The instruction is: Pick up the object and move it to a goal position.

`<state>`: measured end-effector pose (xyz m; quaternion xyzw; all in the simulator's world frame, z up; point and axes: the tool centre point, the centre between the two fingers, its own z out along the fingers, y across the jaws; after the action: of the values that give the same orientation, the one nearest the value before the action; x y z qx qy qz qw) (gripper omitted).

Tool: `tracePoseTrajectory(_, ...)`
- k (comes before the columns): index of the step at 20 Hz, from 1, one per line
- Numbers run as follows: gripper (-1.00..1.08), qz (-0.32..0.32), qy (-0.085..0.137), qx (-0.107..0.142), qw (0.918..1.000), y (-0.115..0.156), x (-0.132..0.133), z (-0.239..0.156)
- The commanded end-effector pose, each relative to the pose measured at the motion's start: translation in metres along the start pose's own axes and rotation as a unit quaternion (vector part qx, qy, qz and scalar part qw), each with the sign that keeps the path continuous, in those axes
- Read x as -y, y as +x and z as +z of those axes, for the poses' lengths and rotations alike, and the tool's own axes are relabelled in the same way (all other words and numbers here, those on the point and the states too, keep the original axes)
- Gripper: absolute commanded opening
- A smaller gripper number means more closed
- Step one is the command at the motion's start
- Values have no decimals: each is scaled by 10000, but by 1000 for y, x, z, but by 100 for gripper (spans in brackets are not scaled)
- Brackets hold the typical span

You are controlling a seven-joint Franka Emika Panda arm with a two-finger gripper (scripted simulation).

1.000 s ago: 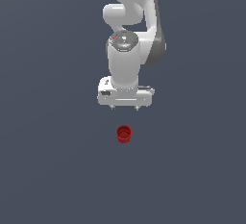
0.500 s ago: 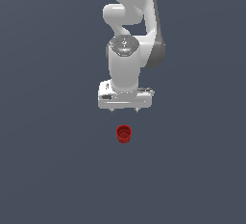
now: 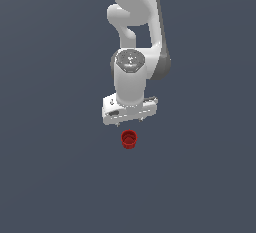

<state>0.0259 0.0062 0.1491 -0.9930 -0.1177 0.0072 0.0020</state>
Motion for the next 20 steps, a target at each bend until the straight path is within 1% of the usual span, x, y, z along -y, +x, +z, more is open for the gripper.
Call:
tracePoseTrajectory(1,100,-358,-13,-6,9994,6,-2,8)
tracePoseTrajectory(5,100,-924,-29,-20,9957,14,-4,22)
tracePoseTrajectory(11,100,-1578,-39,-40,9874,24,-7,38)
tracePoseTrajectory(16,100,-1919,-42,-54,9814,29,-9,47)
tracePoseTrajectory(20,100,-2061,-42,-60,9785,31,-9,50)
